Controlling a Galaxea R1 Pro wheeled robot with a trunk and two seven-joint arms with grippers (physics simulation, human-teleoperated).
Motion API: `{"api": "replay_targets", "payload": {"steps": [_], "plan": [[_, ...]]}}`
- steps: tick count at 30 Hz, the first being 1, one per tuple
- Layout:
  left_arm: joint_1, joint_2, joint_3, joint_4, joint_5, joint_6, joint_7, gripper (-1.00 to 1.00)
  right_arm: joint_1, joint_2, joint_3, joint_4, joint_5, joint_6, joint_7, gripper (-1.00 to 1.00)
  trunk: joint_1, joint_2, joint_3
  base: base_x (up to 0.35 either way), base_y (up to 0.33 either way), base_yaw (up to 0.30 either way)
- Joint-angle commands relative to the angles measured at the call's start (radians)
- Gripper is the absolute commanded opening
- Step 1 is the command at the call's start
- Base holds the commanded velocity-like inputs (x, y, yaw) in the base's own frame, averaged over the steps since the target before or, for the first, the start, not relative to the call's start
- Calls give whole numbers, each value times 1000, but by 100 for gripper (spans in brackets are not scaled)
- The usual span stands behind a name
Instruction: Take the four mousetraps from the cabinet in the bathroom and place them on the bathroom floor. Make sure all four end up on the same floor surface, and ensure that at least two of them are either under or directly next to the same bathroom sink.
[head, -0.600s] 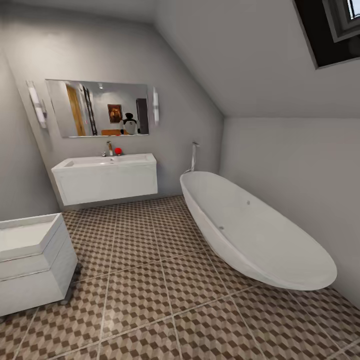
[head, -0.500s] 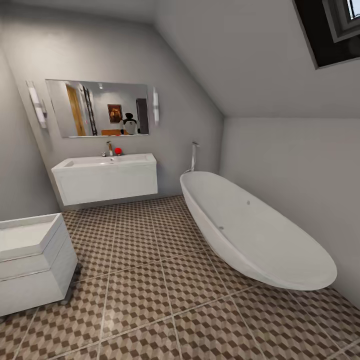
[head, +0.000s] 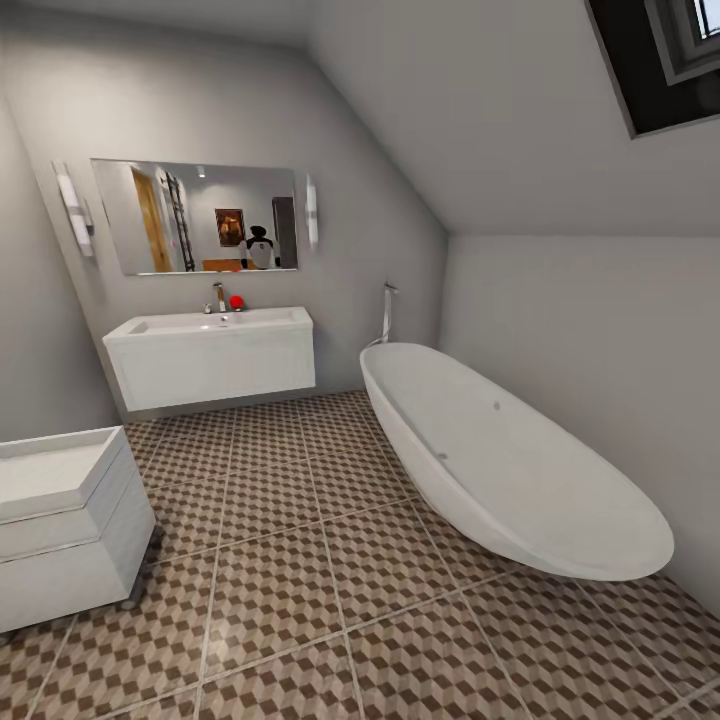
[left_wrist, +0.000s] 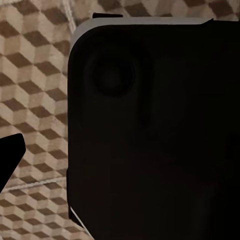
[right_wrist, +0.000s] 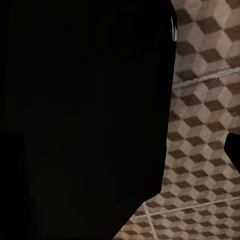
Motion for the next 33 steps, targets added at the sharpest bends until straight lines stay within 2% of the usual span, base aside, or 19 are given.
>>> {"api": "replay_targets", "payload": {"steps": [1,13,33], "plan": [[0,0,2,0,6,-4,0,100,0,0,1,0,1,1,0,100,0,0,-1,0,0,0],[0,0,2,0,14,-9,0,100,0,-2,1,0,2,-1,0,100,0,0,-1,0,0,-44],[0,0,2,-1,14,-9,0,100,0,-5,0,0,3,-2,7,100,0,0,-1,0,0,-239]]}}
